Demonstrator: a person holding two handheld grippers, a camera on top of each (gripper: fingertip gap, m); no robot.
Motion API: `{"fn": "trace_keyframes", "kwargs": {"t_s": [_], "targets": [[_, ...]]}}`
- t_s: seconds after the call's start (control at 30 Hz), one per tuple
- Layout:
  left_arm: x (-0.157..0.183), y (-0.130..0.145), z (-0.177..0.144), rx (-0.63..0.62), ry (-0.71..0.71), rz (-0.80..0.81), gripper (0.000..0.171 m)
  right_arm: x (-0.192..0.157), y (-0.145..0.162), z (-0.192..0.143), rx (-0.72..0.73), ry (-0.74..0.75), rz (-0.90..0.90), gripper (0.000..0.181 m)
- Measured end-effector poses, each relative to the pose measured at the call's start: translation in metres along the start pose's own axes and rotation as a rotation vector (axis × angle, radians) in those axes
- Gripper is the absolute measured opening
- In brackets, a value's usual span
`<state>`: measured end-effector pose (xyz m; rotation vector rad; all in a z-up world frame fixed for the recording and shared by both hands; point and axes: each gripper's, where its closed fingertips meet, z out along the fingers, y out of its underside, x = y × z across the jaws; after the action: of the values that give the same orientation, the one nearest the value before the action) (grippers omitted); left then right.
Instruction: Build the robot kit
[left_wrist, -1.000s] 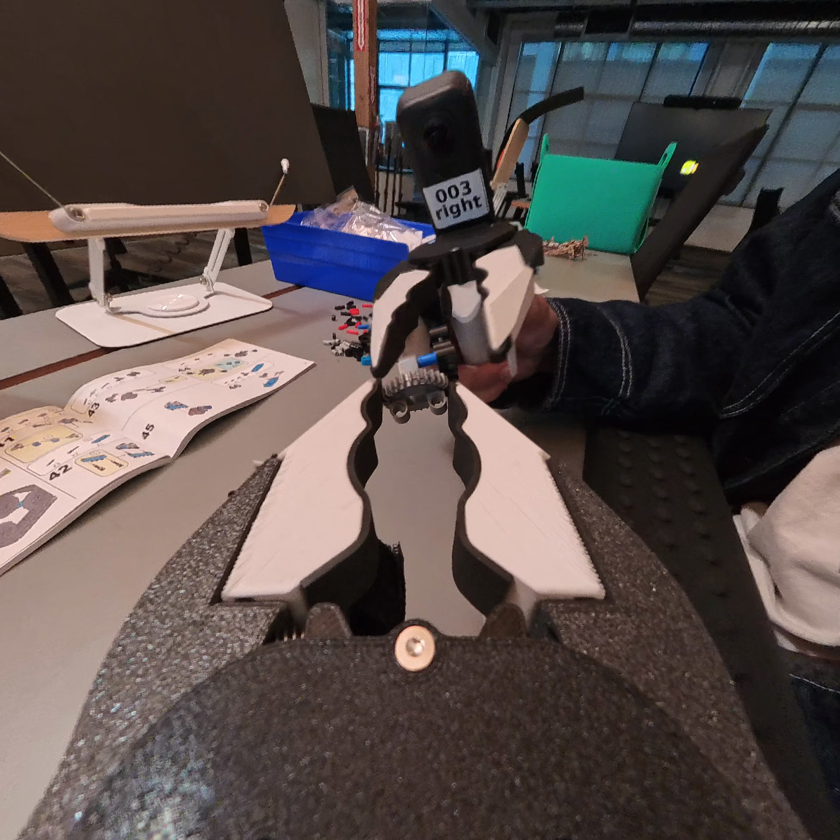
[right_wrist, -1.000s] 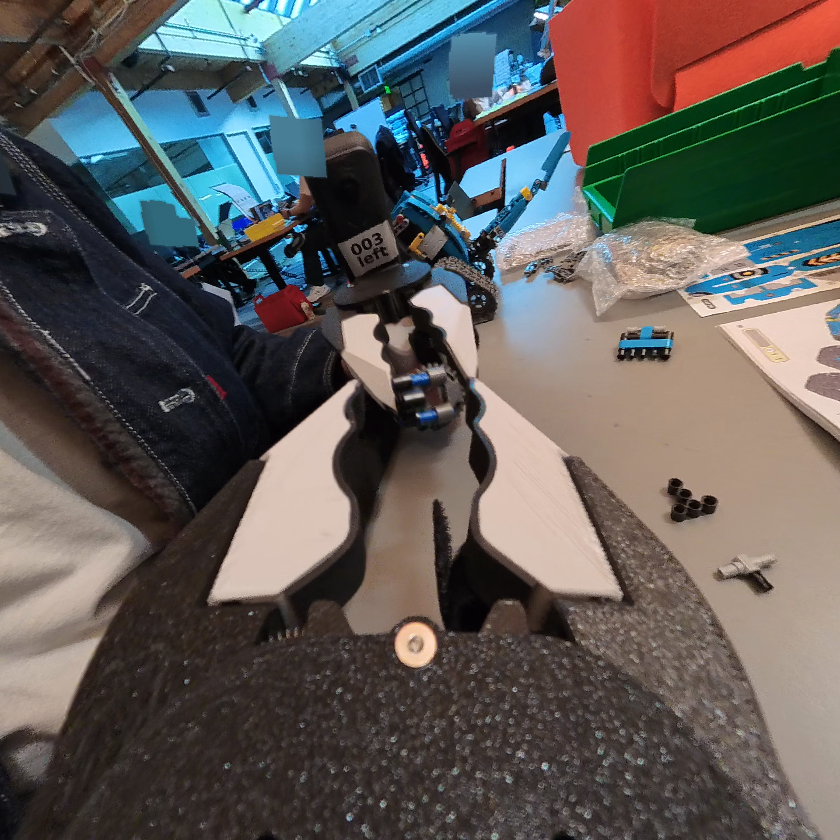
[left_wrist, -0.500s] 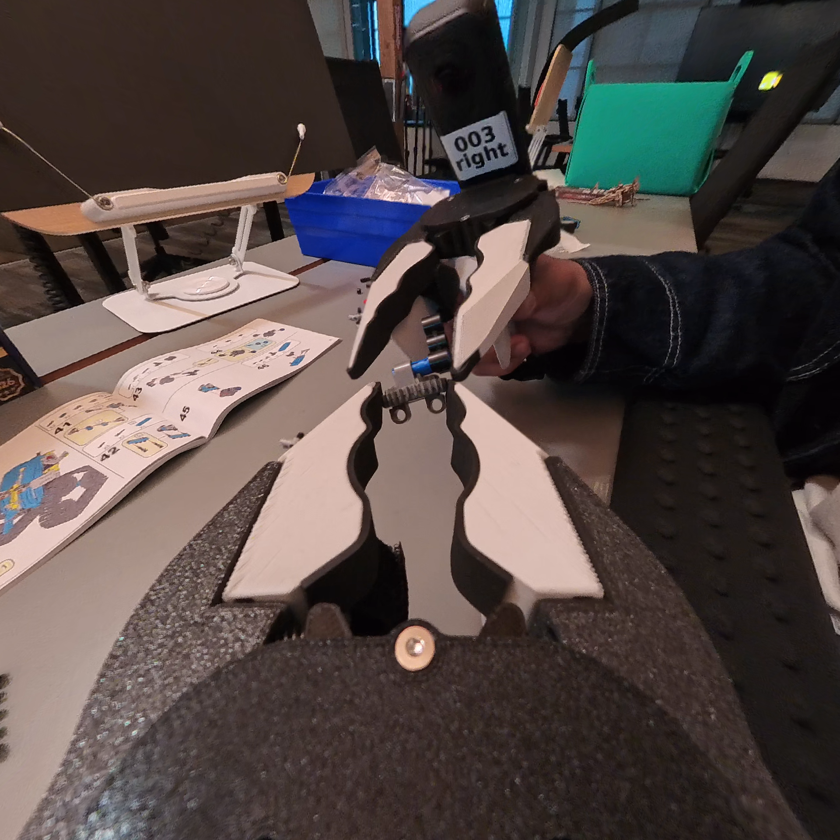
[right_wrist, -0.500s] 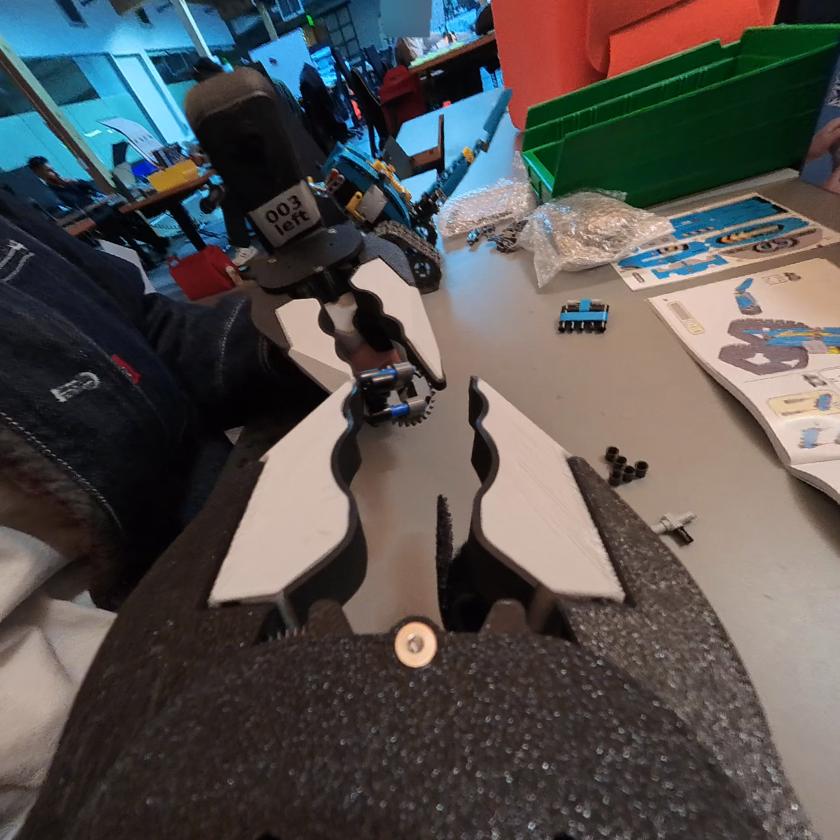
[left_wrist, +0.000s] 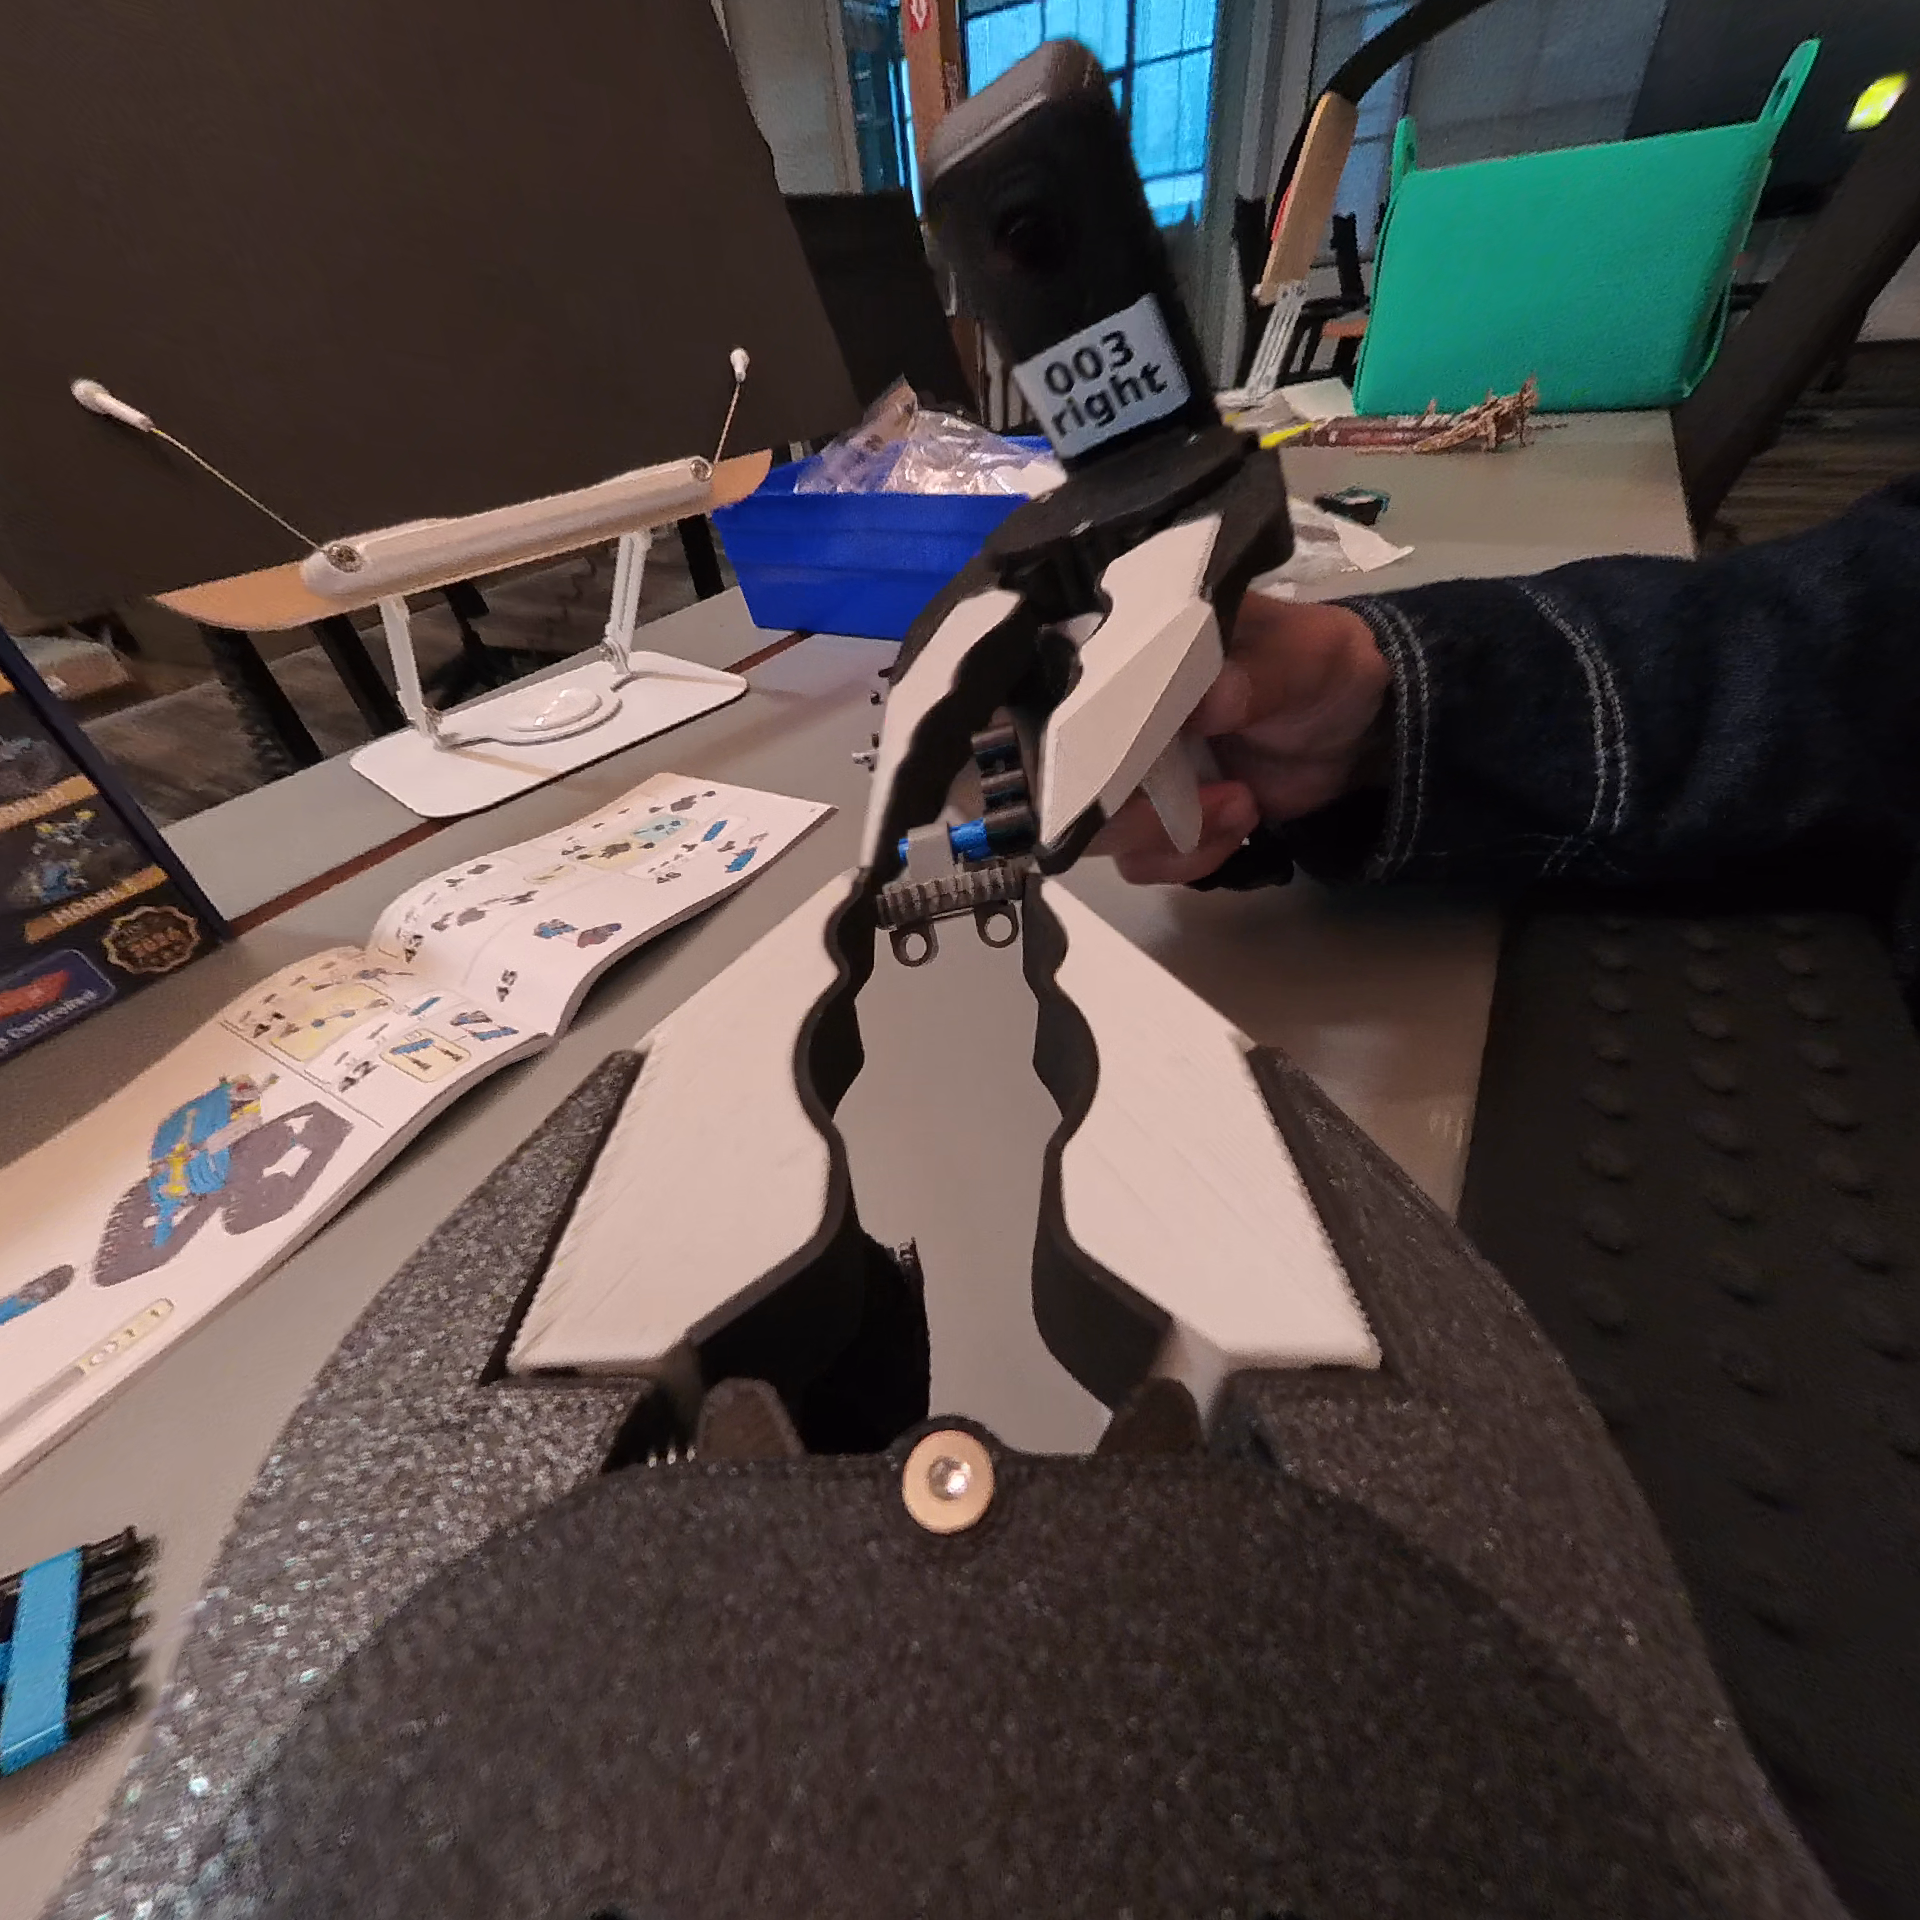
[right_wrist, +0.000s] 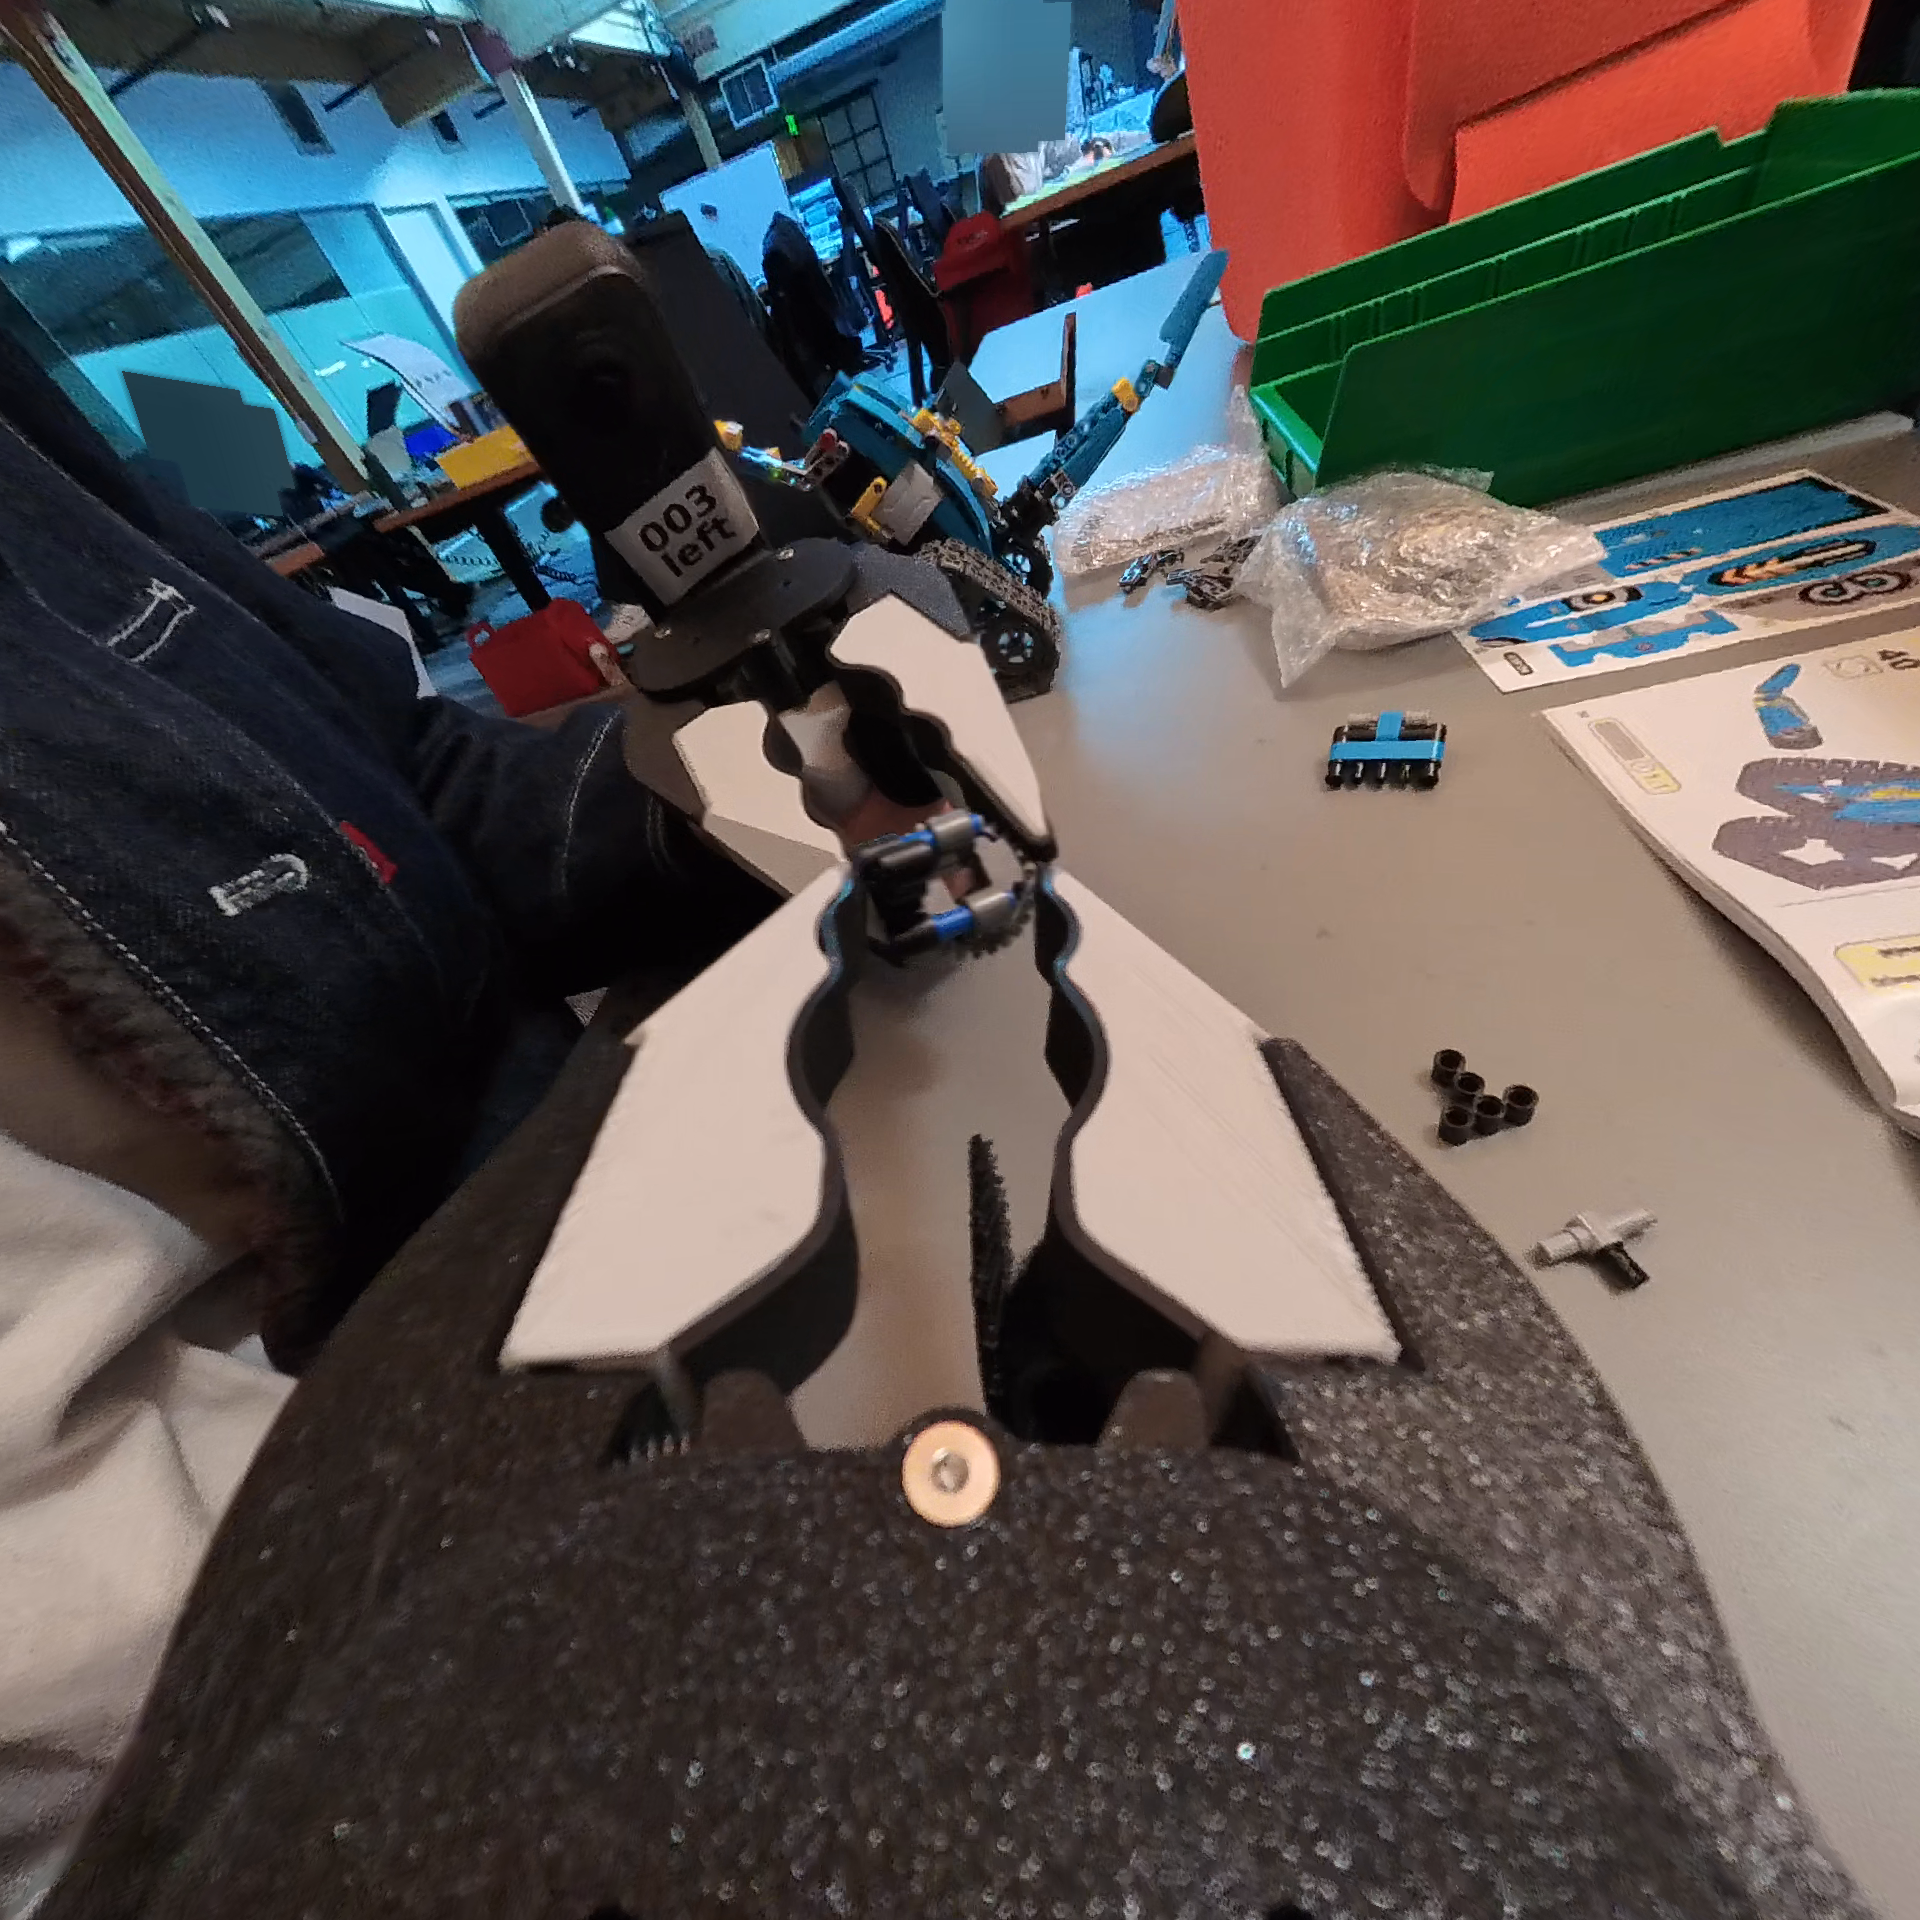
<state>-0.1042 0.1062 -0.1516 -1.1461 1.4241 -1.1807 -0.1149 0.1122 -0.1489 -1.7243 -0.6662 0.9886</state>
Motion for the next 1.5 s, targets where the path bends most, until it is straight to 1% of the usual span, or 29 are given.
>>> {"fn": "trace_keyframes", "kwargs": {"t_s": [0.03,0.1,0.17,0.3,0.47,0.7,0.93,1.1,1.23,1.3,1.43,1.47,1.5], "targets": [[0.001,-0.001,0.000,0.006,0.005,-0.009,0.028,0.002,0.000,0.000,0.006,0.006,0.014,0.040],[0.000,-0.001,0.000,0.004,-0.007,0.005,0.028,-0.001,0.000,0.000,0.004,-0.015,0.012,0.032],[-0.002,-0.001,0.000,0.001,-0.023,0.017,0.028,-0.001,0.000,0.001,0.001,-0.013,0.008,0.029],[-0.002,0.000,0.000,-0.005,-0.035,0.032,0.028,-0.001,0.001,0.001,0.002,-0.015,0.011,0.029],[-0.001,-0.004,-0.002,0.013,-0.035,0.029,0.028,-0.003,-0.002,0.001,0.009,-0.004,-0.036,0.027],[0.000,-0.005,-0.002,0.013,-0.065,0.072,0.028,-0.004,-0.003,0.001,0.007,0.007,-0.080,0.026],[-0.002,-0.004,-0.002,0.001,-0.081,0.083,0.027,-0.002,-0.002,0.003,0.010,0.025,-0.067,0.026],[-0.004,-0.007,-0.001,0.014,-0.102,0.075,0.027,0.000,-0.006,0.002,0.034,0.048,-0.075,0.026],[-0.007,-0.008,0.001,0.020,-0.114,0.064,0.027,0.002,-0.009,0.002,0.057,0.050,-0.041,0.025],[-0.007,-0.006,0.000,0.007,-0.122,0.086,0.027,0.003,-0.006,0.003,0.046,0.058,-0.051,0.026],[-0.010,-0.002,0.001,-0.015,-0.116,0.100,0.028,0.006,-0.004,0.004,0.035,0.050,-0.011,0.027],[-0.010,0.000,0.002,-0.024,-0.111,0.106,0.028,0.006,-0.004,0.003,0.031,0.057,-0.035,0.028],[-0.011,0.005,0.003,-0.056,-0.109,0.125,0.028,0.010,0.000,0.001,-0.011,0.104,-0.101,0.029]]}}
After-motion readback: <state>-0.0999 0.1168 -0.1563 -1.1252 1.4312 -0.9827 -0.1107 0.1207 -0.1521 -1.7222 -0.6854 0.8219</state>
